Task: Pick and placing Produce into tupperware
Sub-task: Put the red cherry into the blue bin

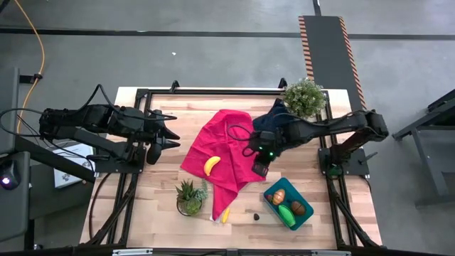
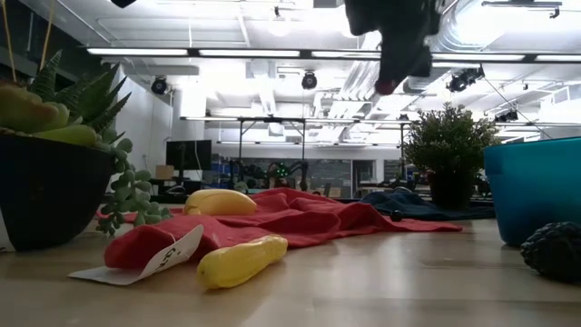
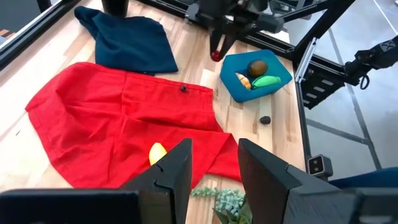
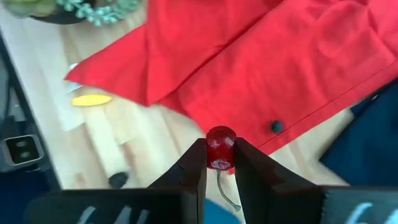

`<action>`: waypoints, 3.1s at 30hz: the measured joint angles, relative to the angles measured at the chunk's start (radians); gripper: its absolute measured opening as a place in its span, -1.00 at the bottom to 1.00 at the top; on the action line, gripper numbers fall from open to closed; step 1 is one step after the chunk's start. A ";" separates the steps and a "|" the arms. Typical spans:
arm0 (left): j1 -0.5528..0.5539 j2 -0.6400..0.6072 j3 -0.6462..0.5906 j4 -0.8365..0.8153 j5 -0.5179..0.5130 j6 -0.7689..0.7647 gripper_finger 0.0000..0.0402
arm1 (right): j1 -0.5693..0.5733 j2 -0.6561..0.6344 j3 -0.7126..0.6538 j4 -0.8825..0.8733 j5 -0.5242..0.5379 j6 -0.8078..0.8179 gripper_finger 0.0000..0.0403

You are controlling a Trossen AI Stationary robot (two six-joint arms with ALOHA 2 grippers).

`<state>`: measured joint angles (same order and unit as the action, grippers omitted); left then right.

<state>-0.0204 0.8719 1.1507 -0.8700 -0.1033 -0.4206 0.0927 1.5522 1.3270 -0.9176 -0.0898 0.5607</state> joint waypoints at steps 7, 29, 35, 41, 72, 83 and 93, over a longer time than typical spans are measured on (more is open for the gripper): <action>0.000 0.000 0.000 0.005 0.007 -0.003 -0.42 | 0.063 -0.076 0.000 -0.007 0.000 0.094 -0.75; 0.000 0.002 0.000 0.009 0.007 -0.143 -0.41 | 0.215 -0.393 0.001 -0.128 0.011 0.175 -0.75; 0.000 0.001 0.000 0.009 0.007 -0.273 -0.41 | 0.322 -0.464 0.001 -0.212 0.030 0.223 -0.75; 0.000 0.022 -0.001 0.015 -0.014 -0.337 -0.41 | 0.416 -0.493 0.001 -0.224 0.065 0.247 -0.75; 0.000 0.080 -0.001 0.180 -0.047 -0.347 -0.41 | 0.702 -0.310 0.001 -0.224 0.193 0.315 -0.75; 0.000 0.080 0.000 0.140 -0.034 -0.347 -0.42 | 0.772 -0.176 0.000 -0.250 0.268 0.346 -0.75; 0.000 0.080 0.000 0.136 -0.018 -0.348 -0.42 | 0.811 -0.115 0.000 -0.247 0.358 0.429 -0.75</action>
<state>-0.0200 0.9516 1.1503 -0.7338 -0.1210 -0.7681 0.9041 1.4371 1.3266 -1.1644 0.2679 0.9894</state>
